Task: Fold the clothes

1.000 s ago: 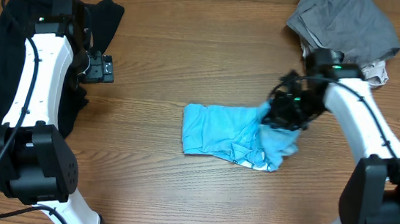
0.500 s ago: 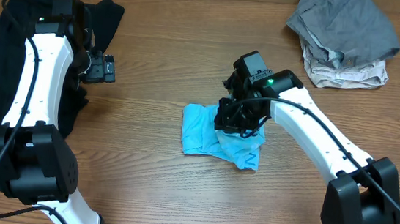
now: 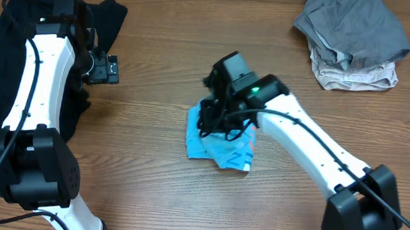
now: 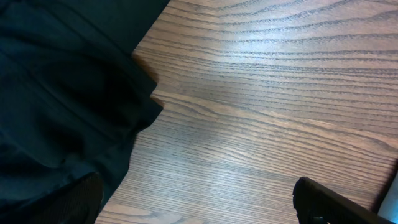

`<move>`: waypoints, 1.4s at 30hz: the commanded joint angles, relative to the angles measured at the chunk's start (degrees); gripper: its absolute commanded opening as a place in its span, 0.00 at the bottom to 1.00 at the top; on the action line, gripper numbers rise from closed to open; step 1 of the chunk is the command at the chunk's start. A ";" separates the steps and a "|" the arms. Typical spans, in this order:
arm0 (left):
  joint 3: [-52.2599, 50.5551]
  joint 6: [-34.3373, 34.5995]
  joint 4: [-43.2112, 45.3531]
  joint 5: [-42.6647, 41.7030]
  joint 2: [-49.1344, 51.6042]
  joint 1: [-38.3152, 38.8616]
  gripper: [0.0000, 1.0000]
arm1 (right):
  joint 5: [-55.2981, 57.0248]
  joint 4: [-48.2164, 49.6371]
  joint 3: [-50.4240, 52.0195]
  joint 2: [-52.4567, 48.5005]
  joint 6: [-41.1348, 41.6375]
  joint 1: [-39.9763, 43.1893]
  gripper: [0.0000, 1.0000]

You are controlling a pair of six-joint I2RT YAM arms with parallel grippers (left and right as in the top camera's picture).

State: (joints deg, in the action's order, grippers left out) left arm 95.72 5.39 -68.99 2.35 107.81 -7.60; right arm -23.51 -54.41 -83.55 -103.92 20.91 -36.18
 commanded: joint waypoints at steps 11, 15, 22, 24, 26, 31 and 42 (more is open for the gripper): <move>1.09 -1.16 0.66 -0.52 0.09 0.17 1.00 | 10.01 -12.70 -11.72 -2.19 -1.33 0.24 0.71; 1.09 -1.16 0.66 -0.50 0.09 0.17 1.00 | 12.48 -19.06 -14.19 -2.19 -1.33 4.92 0.72; 1.09 -1.14 1.09 -0.52 0.09 0.15 1.00 | 9.86 -19.80 -9.73 -2.51 -4.87 5.79 0.72; 1.09 -1.14 1.33 -0.57 0.09 0.17 1.00 | 9.64 -18.14 -7.56 -2.51 -5.81 4.59 0.72; 1.09 -1.14 1.51 -0.79 0.09 0.17 1.00 | 9.11 -16.94 -5.88 -2.51 -6.12 3.54 0.71; 1.07 -1.16 1.53 -0.90 0.09 0.17 1.00 | 7.23 -15.04 -1.75 -2.51 -6.12 2.14 0.68; 1.07 -1.14 1.55 -0.90 0.09 0.17 1.00 | 3.76 -4.46 1.86 -2.51 -4.35 0.07 0.04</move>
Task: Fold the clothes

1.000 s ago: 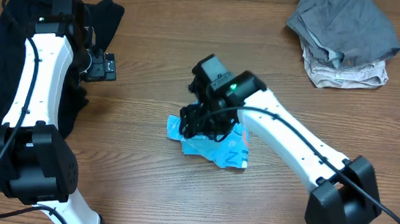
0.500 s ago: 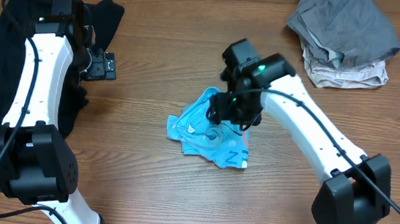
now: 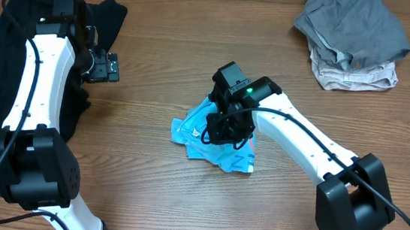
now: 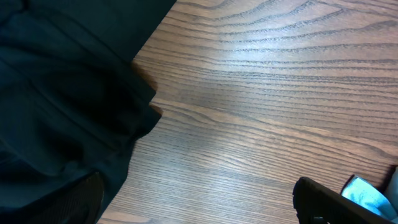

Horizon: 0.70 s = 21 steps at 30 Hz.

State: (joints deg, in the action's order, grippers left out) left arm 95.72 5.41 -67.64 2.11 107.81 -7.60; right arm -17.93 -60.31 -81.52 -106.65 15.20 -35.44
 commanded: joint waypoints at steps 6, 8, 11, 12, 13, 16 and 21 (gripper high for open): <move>1.07 -1.16 0.35 -0.68 0.09 0.15 1.00 | -4.28 1.22 -2.62 0.24 1.79 -3.91 0.04; 1.07 -1.16 0.50 -0.68 0.09 0.17 1.00 | -4.48 1.73 -2.67 0.24 2.71 -7.34 0.04; 1.07 -1.16 0.66 -0.68 0.09 0.17 1.00 | -4.44 3.08 -2.67 0.22 3.15 -10.97 0.04; 1.07 -1.16 0.70 -0.68 0.09 0.17 1.00 | -4.46 3.76 -2.67 0.22 3.50 -12.13 0.06; 1.07 -1.16 0.72 -0.68 0.09 0.17 1.00 | -4.46 4.48 -2.67 0.22 3.76 -13.29 0.18; 1.07 -1.16 0.68 -0.68 0.09 0.17 1.00 | -4.42 5.92 -2.67 0.22 3.69 -15.63 0.34; 1.07 -1.16 0.68 -0.68 0.09 0.17 1.00 | -3.93 4.81 -3.21 0.24 3.74 -15.32 0.54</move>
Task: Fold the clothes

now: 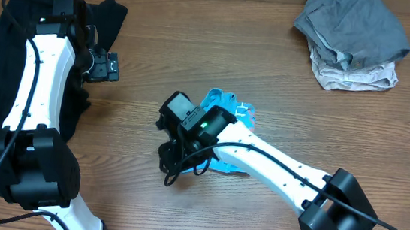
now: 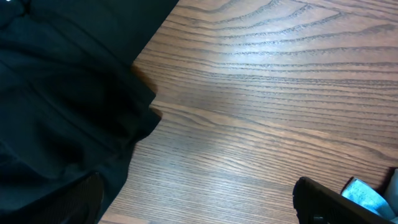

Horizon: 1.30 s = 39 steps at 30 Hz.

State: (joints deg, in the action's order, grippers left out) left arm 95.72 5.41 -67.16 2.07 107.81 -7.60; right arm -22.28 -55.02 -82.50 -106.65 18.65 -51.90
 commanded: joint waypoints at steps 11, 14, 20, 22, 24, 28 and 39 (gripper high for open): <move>1.07 -1.16 0.37 -0.66 0.11 0.17 1.00 | 19.43 -2.84 -9.73 0.15 0.22 17.90 0.59; 1.07 -1.14 0.39 -0.66 0.11 0.17 1.00 | 19.87 0.39 -9.68 -0.22 -0.04 22.56 0.59; 1.07 -1.14 1.38 -1.75 0.11 0.17 1.00 | 19.65 4.35 -9.66 -2.45 -1.09 27.47 0.58; 1.07 -1.14 1.73 -2.21 0.11 0.17 1.00 | 19.58 4.50 -9.66 -3.63 -1.84 27.71 0.58; 1.07 -1.14 1.92 -2.16 0.11 0.17 1.00 | 19.19 4.42 -9.66 -4.90 -2.38 27.69 0.54; 1.07 -1.14 2.16 -2.12 0.11 0.17 1.00 | 19.02 4.70 -9.66 -7.21 -2.34 27.15 0.50; 1.07 -1.16 2.62 -2.12 0.11 0.17 1.00 | 15.82 5.33 -9.68 -10.27 -2.14 27.10 0.20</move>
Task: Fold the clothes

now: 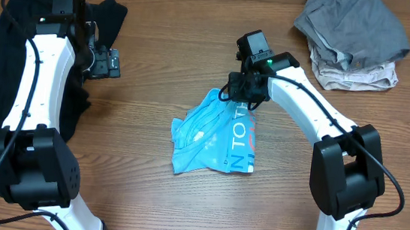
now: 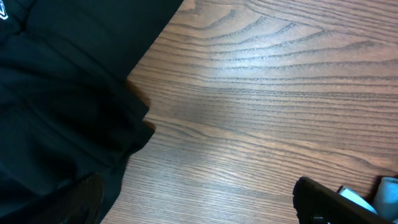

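Observation:
A light blue garment with white lettering lies partly spread and rumpled at the table's middle. My right gripper is at its top edge, touching or just above the cloth; its jaws are hidden from the overhead camera. A heap of black clothes covers the left side, and its edge fills the left of the left wrist view. My left gripper hovers over bare wood beside that heap, open, with the fingers wide apart and nothing between them. A sliver of the blue garment shows at the lower right.
A folded stack of grey and beige clothes sits at the back right corner. Wooden tabletop lies between the black heap and the blue garment.
My right gripper has gone from the blue garment's lower left to its top edge. The garment now lies longer and flatter, reaching toward the front left. The left arm has barely shifted.
The blue garment was a small bunch under my right gripper. Then it was wider, with the gripper still on it. Then the gripper was out at the lower left, and now at the top edge with the garment spread. My left gripper stayed open by the black heap.

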`<move>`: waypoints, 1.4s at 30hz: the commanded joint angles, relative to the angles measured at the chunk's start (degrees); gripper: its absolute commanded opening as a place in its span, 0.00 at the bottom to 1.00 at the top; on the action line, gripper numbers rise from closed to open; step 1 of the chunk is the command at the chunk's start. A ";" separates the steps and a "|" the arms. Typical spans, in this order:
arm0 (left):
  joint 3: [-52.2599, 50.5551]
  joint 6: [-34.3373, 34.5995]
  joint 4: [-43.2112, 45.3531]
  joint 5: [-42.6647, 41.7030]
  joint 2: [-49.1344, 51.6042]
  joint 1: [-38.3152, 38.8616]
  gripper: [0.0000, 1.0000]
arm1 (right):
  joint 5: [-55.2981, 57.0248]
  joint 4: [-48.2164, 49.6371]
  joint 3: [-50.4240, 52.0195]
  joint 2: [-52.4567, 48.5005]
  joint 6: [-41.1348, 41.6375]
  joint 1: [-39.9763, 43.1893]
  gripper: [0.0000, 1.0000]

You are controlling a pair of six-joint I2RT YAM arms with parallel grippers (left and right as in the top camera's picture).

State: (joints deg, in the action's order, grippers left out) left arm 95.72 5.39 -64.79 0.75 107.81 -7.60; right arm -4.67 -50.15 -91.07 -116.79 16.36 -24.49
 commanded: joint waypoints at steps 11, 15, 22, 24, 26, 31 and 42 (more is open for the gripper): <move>1.07 -1.14 0.79 -0.81 0.15 0.15 1.00 | -10.27 5.11 -1.42 -0.13 0.15 -2.45 0.04; 1.07 -1.11 0.81 -0.81 0.31 0.17 1.00 | -10.88 9.77 -1.70 -0.13 0.70 -6.47 0.04; 1.01 -1.11 0.79 -0.81 0.55 0.17 1.00 | -10.82 19.21 -1.70 -0.13 3.89 -13.46 0.04; 0.90 -1.11 0.81 -0.81 0.55 0.17 1.00 | -9.94 21.79 -1.70 -0.13 4.79 -14.91 0.04; 0.63 -1.11 0.76 -0.81 0.55 0.17 1.00 | -9.97 22.34 -2.21 -0.13 4.94 -15.19 0.19; -0.09 -1.14 0.76 -0.81 0.55 0.17 1.00 | -4.83 11.82 -6.51 0.00 4.66 -14.25 0.93; -0.17 -1.14 1.20 -0.81 0.55 0.15 1.00 | 1.40 -15.93 -9.75 -0.48 2.10 -7.67 1.00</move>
State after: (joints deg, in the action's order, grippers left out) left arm 95.72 5.39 -63.94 0.62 107.81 -7.60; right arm -4.97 -65.23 -101.54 -116.81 20.34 -33.74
